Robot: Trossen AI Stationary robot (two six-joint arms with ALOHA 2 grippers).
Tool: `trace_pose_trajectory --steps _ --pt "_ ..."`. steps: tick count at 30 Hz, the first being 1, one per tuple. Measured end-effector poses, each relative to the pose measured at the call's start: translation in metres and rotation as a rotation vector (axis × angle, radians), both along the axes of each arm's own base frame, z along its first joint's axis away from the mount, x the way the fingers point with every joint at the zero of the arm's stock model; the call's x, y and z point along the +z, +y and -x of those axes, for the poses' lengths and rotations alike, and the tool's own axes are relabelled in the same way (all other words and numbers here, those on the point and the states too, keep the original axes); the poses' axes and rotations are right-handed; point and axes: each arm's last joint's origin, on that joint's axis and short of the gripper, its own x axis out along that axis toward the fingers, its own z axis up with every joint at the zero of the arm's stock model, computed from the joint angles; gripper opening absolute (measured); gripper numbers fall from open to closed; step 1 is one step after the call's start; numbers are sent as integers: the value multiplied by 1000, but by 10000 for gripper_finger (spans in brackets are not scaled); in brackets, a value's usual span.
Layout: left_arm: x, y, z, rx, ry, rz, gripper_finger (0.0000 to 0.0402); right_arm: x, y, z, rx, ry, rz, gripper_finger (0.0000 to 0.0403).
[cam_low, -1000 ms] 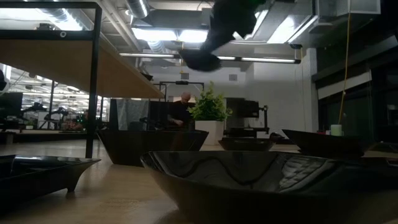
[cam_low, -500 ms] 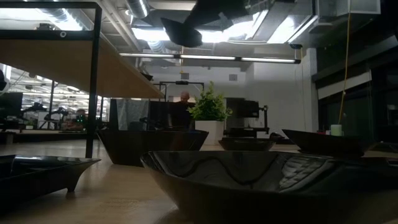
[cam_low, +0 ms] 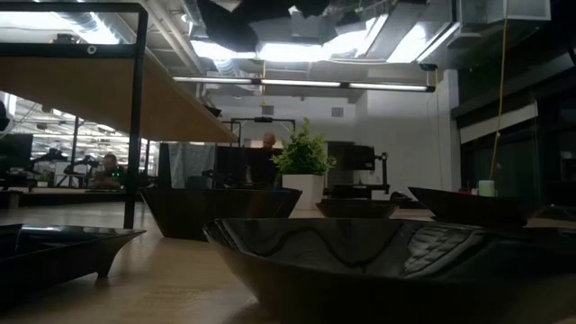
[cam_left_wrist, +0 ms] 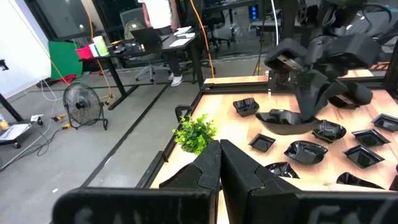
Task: Pick & Place Mini shaped plates
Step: Put the black leaf shape plate on top of the shelf
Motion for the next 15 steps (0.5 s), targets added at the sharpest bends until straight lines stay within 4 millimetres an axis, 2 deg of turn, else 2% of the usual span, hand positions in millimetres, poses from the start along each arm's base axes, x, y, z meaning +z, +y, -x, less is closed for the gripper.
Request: trace_pose_trajectory --steps 15 --pt "0 0 0 0 0 0 4 6 -15 -14 258 -132 -142 4"
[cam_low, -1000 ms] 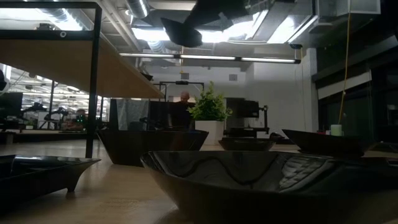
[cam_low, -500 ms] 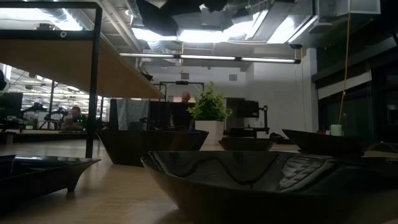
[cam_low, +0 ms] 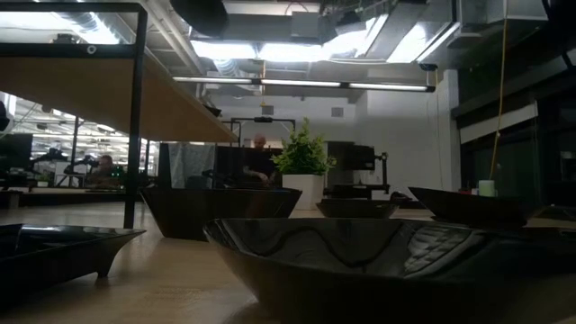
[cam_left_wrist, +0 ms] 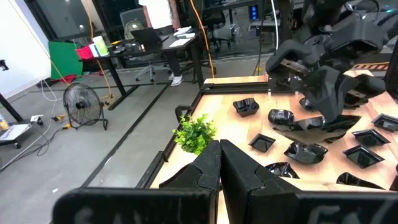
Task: Pick & Place Mini shaped plates
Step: Put the black leaf shape plate on top of the shelf
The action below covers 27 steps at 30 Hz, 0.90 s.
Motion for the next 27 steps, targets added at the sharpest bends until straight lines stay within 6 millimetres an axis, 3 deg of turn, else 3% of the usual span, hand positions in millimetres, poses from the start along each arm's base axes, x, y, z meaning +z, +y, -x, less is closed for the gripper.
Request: trace_pose_trajectory --steps 3,9,14,27 --pt "0 0 0 0 0 0 4 -5 0 -6 3 -19 -3 4" --pt "0 0 0 0 0 0 4 -39 1 -24 -7 38 64 4" --pt "0 0 0 0 0 0 4 -40 -7 -30 -35 9 64 4" --pt "0 0 0 0 0 0 4 -65 -27 -43 -70 66 41 8"
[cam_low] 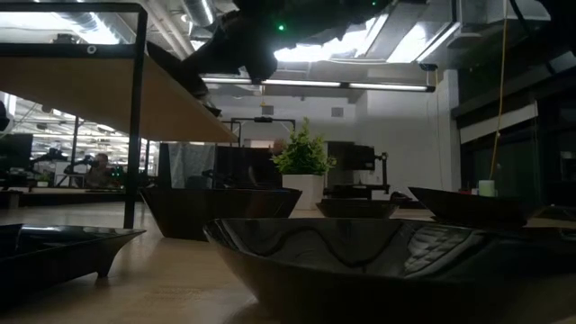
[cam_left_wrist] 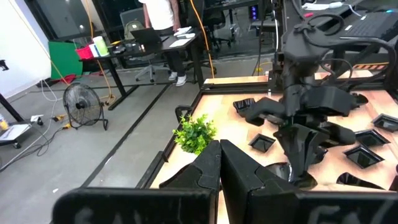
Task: Pick & Place Mini shaped plates
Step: Put the black leaf shape plate on top of the shelf
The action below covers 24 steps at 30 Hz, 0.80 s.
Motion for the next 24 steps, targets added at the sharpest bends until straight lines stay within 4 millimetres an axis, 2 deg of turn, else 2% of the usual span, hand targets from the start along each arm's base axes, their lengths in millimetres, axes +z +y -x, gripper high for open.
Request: trace_pose_trajectory --steps 10,19,24 --pt "0 0 0 0 0 0 4 0 -14 0 0 -1 -51 10" --pt "0 0 0 0 0 0 4 -1 -14 0 0 5 -60 11" --pt "0 0 0 0 0 0 4 -2 -15 1 0 19 -57 35"
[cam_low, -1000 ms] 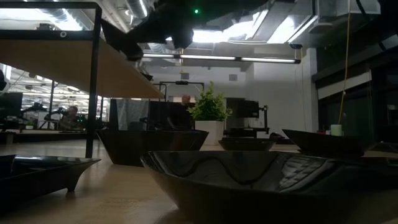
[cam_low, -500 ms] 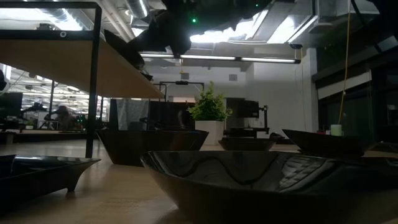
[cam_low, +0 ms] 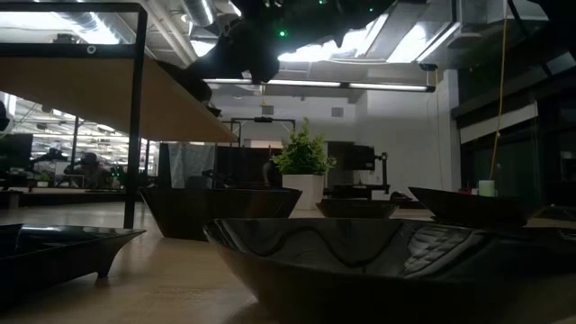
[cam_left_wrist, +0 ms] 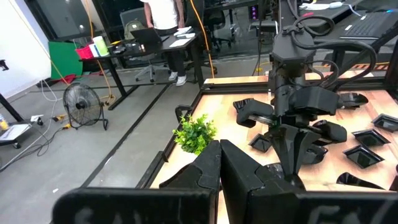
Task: Pick & Place Mini shaped plates
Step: Put the black leaf shape plate on top of the shelf
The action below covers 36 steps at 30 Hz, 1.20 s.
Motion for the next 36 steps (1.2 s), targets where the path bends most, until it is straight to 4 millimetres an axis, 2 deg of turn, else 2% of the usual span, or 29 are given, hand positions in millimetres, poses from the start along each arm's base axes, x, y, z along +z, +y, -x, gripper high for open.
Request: trace_pose_trajectory --steps 6,10,14,19,24,30,36 --pt "0 0 0 0 1 0 4 0 -1 0 -21 1 0 94" --pt "0 0 0 0 0 0 4 0 -1 0 -34 -1 -34 118" --pt "0 0 0 0 1 0 4 12 2 5 -36 -21 -55 125" --pt "0 0 0 0 0 0 4 33 15 18 -11 -18 -65 126" --pt "0 0 0 0 0 0 4 38 24 30 -94 55 -59 126" --pt "0 0 0 0 1 0 4 22 18 27 -215 120 -35 104" --pt "0 0 0 0 0 0 4 7 1 20 -278 144 -82 34"
